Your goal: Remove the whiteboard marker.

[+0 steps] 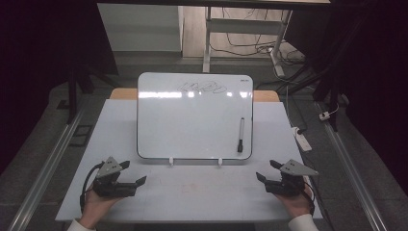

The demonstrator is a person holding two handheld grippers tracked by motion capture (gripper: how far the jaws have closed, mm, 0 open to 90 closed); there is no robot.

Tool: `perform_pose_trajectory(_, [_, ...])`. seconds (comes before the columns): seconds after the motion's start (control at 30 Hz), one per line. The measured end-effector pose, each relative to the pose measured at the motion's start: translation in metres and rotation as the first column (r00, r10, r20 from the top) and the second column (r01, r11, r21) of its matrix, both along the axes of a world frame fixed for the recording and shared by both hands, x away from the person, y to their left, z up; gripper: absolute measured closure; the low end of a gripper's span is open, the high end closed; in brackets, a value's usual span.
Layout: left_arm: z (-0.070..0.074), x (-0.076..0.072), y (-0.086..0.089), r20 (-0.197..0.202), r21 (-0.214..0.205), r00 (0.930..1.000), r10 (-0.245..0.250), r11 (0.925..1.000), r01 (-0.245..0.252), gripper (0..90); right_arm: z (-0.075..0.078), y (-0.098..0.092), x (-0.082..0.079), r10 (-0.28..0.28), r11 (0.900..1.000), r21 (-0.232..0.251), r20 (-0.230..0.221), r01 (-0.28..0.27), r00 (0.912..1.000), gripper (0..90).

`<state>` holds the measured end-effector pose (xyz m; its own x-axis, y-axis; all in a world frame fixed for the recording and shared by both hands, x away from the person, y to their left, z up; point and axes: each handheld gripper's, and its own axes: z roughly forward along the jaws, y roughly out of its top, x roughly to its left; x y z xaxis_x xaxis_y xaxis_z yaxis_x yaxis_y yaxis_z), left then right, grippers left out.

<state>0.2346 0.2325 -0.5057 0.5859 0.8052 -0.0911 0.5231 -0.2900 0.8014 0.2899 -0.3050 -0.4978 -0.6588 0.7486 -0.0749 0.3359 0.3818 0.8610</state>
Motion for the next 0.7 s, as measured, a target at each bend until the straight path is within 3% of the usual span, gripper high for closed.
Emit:
perform_pose_trajectory(0.5, [0.000,-0.010,0.000,-0.005,-0.005,0.9999,-0.016,0.9999,0.016,14.9,0.005,0.006,0.000,-0.017,0.9998,0.005,0.016,0.017,0.9997,26.9])
perform_pose_trajectory(0.7, [-0.001,-0.011,0.000,-0.009,0.000,0.9999,-0.013,0.9999,0.013,15.0,0.016,0.012,0.003,-0.037,0.9992,0.014,0.017,0.037,0.9992,29.4])
